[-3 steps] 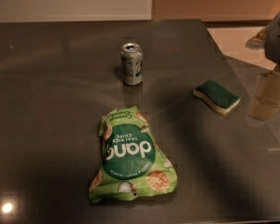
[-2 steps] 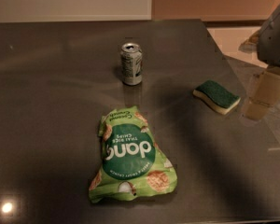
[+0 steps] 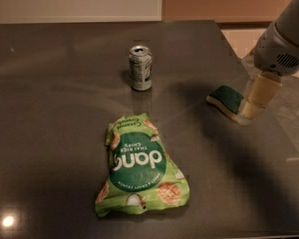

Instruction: Move sponge near 7up can

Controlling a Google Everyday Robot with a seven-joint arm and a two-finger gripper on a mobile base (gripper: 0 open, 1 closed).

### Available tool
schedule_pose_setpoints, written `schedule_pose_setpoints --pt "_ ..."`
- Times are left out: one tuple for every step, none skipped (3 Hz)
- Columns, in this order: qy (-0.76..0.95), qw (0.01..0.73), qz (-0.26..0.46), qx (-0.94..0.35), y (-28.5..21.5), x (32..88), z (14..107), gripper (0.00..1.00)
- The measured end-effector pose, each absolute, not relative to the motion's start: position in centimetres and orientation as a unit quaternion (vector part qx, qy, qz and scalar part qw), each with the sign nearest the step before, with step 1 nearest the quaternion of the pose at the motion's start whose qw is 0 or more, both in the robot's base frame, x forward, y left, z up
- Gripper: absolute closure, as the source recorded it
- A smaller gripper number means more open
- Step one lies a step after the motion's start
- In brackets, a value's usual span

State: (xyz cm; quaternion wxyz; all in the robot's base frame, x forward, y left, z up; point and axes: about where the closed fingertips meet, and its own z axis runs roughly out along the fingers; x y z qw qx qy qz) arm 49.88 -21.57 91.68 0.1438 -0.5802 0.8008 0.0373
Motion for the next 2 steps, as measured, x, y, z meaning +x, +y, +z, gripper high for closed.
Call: schedule_pose_setpoints --pt "0.81 0.143 0.049 -0.567 -22.0 52.7 89.5 0.0" --pt "0.815 0.138 0.053 -0.56 -22.4 54.0 87.4 0.0"
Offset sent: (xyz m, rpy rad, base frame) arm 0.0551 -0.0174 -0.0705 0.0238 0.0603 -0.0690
